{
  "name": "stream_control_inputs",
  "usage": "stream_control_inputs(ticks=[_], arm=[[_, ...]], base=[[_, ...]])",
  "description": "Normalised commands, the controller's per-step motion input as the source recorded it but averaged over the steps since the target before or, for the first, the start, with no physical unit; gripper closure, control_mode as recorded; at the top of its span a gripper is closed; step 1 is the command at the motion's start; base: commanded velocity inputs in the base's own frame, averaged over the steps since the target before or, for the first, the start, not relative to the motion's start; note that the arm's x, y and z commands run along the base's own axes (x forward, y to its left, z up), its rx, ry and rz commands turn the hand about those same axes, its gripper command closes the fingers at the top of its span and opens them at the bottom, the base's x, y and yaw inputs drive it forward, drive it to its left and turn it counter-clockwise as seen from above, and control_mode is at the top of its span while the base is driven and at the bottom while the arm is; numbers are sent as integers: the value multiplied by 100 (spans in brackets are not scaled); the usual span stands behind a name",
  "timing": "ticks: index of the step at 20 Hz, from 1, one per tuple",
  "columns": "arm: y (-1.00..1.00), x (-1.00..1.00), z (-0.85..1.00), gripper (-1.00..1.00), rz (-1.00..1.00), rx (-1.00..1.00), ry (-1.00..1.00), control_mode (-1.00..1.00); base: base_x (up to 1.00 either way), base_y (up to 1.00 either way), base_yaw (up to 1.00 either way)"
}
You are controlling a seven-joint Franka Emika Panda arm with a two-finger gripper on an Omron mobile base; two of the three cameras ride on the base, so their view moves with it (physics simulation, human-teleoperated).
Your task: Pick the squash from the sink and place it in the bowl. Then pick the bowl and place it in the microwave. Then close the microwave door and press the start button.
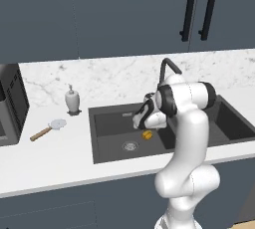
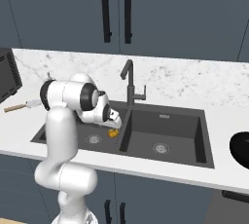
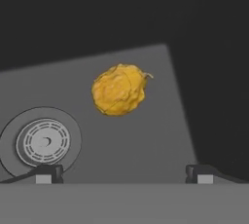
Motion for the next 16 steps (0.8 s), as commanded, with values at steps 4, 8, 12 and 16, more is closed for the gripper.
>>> stream_control_inputs(ticks=[4,8,12,16], arm=[[0,29,-32,-100,0,0,0,-100],[0,38,-33,-100,0,0,0,-100],[0,32,-24,-100,0,0,0,-100],[0,28,-25,-100,0,0,0,-100]], base=[[0,0,0],[0,0,0],[0,0,0],[0,0,0]])
